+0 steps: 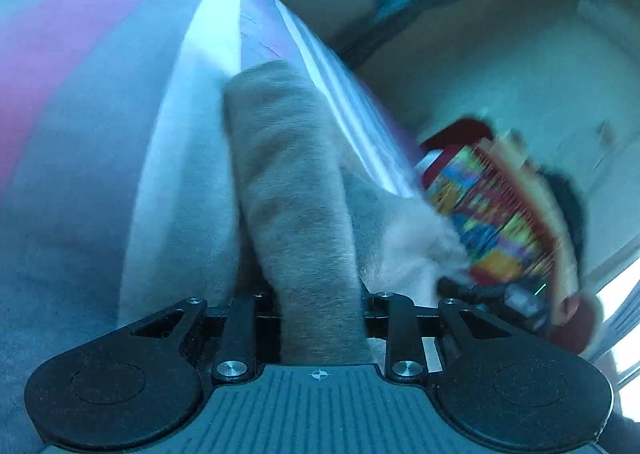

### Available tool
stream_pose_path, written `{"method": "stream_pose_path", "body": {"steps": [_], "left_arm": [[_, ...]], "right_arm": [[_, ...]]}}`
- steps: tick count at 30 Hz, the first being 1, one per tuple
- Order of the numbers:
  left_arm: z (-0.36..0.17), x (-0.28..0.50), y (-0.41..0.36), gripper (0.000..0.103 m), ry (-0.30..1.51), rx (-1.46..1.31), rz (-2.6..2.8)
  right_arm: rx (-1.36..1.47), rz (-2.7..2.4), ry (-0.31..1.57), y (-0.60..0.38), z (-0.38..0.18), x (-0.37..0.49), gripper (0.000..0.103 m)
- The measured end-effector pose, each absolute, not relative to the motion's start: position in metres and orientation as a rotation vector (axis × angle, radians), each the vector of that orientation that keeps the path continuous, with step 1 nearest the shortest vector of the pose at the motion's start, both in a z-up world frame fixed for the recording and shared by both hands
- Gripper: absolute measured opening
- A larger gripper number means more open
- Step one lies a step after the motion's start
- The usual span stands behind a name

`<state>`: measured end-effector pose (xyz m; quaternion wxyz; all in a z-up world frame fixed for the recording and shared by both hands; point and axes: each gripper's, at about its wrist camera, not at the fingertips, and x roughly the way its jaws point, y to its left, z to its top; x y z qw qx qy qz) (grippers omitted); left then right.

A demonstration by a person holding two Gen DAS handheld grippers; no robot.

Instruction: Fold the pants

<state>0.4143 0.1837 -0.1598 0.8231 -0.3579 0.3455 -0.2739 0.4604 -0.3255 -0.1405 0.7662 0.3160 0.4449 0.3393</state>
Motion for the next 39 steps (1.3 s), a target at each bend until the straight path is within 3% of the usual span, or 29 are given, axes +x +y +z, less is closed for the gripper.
{"method": "stream_pose_path", "body": {"steps": [7,10,12,15,20,25,32,39], "left_arm": [[-0.164,0.412,0.179,0.031,0.722,-0.76,-0.59],[-0.151,0.402,0.168,0.042,0.734,-0.68,-0.558],[-0.145,0.391,0.165,0.057,0.74,-0.632,-0.554],[-0.134,0.379,0.155,0.066,0.744,-0.552,-0.548],[-0.126,0.364,0.151,0.068,0.741,-0.515,-0.527],[-0.129,0.353,0.154,0.068,0.739,-0.508,-0.523],[-0.126,0.348,0.153,0.068,0.747,-0.489,-0.507],[-0.115,0.326,0.156,0.068,0.761,-0.445,-0.435]], "right_arm": [[0.71,0.766,0.907,-0.333,-0.156,0.449,0.057],[0.704,0.764,0.92,-0.333,-0.155,0.454,0.058],[0.716,0.758,0.941,-0.336,-0.15,0.458,0.06],[0.719,0.739,0.96,-0.343,-0.145,0.453,0.067],[0.714,0.707,0.95,-0.351,-0.138,0.435,0.083],[0.695,0.684,0.967,-0.353,-0.136,0.423,0.083],[0.614,0.64,0.962,-0.344,-0.133,0.41,0.073],[0.583,0.597,0.972,-0.344,-0.124,0.397,0.08]]}}
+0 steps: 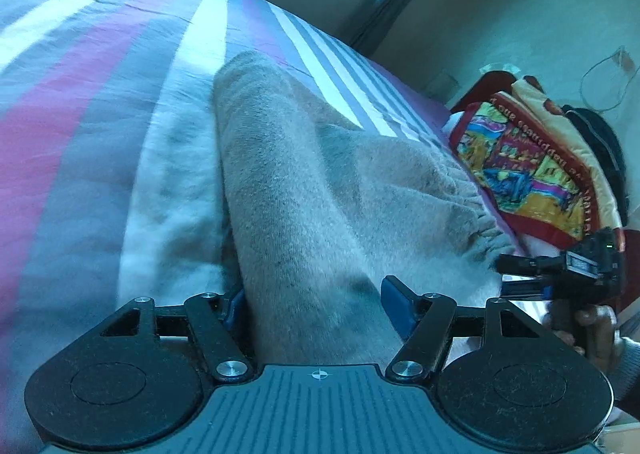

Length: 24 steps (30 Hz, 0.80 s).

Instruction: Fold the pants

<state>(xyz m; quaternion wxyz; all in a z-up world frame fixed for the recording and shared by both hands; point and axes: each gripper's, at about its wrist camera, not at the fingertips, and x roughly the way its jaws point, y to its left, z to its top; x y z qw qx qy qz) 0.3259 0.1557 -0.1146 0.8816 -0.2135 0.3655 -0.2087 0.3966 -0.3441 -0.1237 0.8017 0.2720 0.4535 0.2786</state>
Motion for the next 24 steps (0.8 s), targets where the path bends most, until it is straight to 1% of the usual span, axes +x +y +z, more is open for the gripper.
{"method": "stream_pose_path", "body": {"steps": [3,6,8,11,12,14,16,22,23,24], "left_arm": [[-0.103,0.302,0.159,0.068,0.743,-0.429,-0.367],[-0.086,0.269,0.156,0.068,0.71,-0.371,-0.298],[-0.073,0.245,0.148,0.068,0.712,-0.306,-0.241],[-0.056,0.203,0.132,0.069,0.688,-0.195,-0.197],[-0.051,0.189,0.128,0.069,0.675,-0.177,-0.186],[-0.043,0.161,0.118,0.069,0.659,-0.159,-0.173],[-0.035,0.135,0.108,0.069,0.637,-0.144,-0.162],[-0.015,0.076,0.091,0.069,0.586,-0.118,-0.112],[-0.012,0.066,0.089,0.071,0.574,-0.107,-0.11],[-0.009,0.057,0.089,0.076,0.564,-0.092,-0.104]], "right_arm": [[0.538,0.567,0.946,-0.346,-0.113,0.377,0.082],[0.407,0.547,0.912,-0.342,-0.098,0.345,0.083],[0.345,0.557,0.921,-0.337,-0.091,0.322,0.083],[0.263,0.574,0.872,-0.331,-0.076,0.28,0.083],[0.252,0.57,0.844,-0.33,-0.069,0.266,0.084],[0.25,0.56,0.797,-0.329,-0.056,0.242,0.092],[0.265,0.573,0.775,-0.327,-0.043,0.222,0.092],[0.259,0.526,0.647,-0.309,-0.016,0.156,0.103],[0.269,0.519,0.64,-0.307,-0.018,0.146,0.103],[0.262,0.52,0.639,-0.305,-0.021,0.139,0.103]]}}
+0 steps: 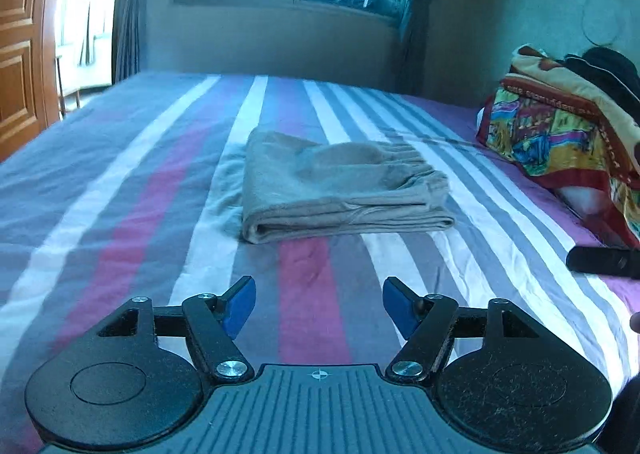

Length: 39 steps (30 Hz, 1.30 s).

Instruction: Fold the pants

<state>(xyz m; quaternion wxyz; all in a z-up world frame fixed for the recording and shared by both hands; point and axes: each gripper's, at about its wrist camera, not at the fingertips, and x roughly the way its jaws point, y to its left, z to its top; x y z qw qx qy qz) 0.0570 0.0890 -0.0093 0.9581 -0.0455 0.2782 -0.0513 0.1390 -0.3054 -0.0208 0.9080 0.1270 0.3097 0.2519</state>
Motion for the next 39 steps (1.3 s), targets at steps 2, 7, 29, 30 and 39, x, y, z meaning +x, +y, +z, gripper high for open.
{"method": "stream_pose_path", "body": {"steps": [2,7,29,30,39], "left_arm": [[-0.004,0.042,0.087,0.079,0.547,-0.061,-0.083],[0.002,0.015,0.081,0.082,0.526,-0.029,-0.066],[0.011,-0.003,0.064,0.103,0.453,-0.029,-0.035],[0.011,-0.003,0.063,0.103,0.45,-0.027,-0.034],[0.014,-0.004,0.061,0.103,0.428,-0.025,-0.039]], "right_arm": [[0.229,0.486,0.622,-0.301,-0.024,0.122,0.103],[0.243,0.377,0.574,-0.303,-0.024,0.091,0.103],[0.146,0.282,0.443,-0.294,-0.022,0.062,0.103],[0.14,0.285,0.442,-0.293,-0.022,0.062,0.103],[0.129,0.288,0.436,-0.29,-0.02,0.061,0.103]]}}
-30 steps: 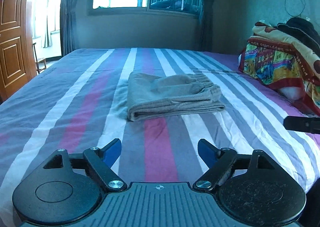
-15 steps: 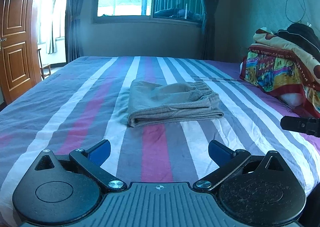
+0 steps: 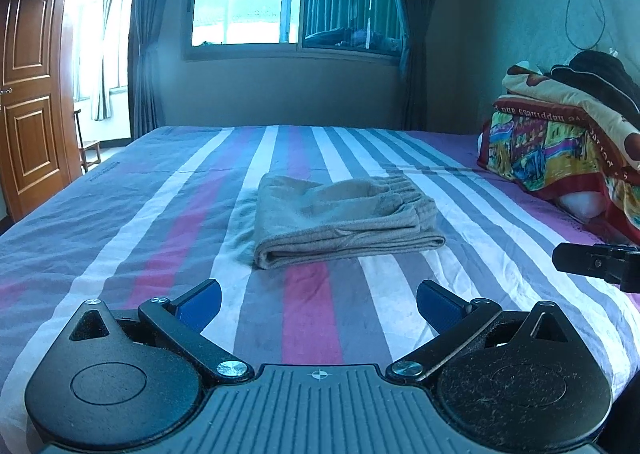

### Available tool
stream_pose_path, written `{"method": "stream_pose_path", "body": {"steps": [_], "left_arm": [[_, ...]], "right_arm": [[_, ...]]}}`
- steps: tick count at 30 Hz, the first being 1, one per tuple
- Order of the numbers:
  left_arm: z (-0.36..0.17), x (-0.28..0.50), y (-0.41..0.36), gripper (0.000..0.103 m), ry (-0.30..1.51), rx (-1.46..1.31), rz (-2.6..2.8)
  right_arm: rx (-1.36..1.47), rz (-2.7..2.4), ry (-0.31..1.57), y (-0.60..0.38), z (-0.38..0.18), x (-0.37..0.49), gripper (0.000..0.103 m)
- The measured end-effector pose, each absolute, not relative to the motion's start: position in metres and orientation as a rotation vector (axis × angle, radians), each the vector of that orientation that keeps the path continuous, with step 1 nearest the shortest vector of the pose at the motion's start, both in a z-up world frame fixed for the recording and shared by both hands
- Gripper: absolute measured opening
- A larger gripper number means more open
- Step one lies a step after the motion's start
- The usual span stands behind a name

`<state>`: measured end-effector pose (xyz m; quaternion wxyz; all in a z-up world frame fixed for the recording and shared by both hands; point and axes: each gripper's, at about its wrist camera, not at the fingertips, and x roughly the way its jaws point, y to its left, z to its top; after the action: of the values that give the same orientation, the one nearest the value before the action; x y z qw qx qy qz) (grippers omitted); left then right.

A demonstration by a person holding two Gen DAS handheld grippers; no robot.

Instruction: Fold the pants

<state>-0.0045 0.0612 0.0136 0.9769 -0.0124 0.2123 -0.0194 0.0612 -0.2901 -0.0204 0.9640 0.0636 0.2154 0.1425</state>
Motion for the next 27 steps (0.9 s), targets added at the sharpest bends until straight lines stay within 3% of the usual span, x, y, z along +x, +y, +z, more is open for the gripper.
{"method": "stream_pose_path", "body": {"steps": [27], "left_arm": [[0.0167,-0.0061,0.0609,0.103,0.41,-0.028,-0.035]], "right_arm": [[0.114,0.288,0.402,-0.2858,-0.0144,0.0554,0.103]]}}
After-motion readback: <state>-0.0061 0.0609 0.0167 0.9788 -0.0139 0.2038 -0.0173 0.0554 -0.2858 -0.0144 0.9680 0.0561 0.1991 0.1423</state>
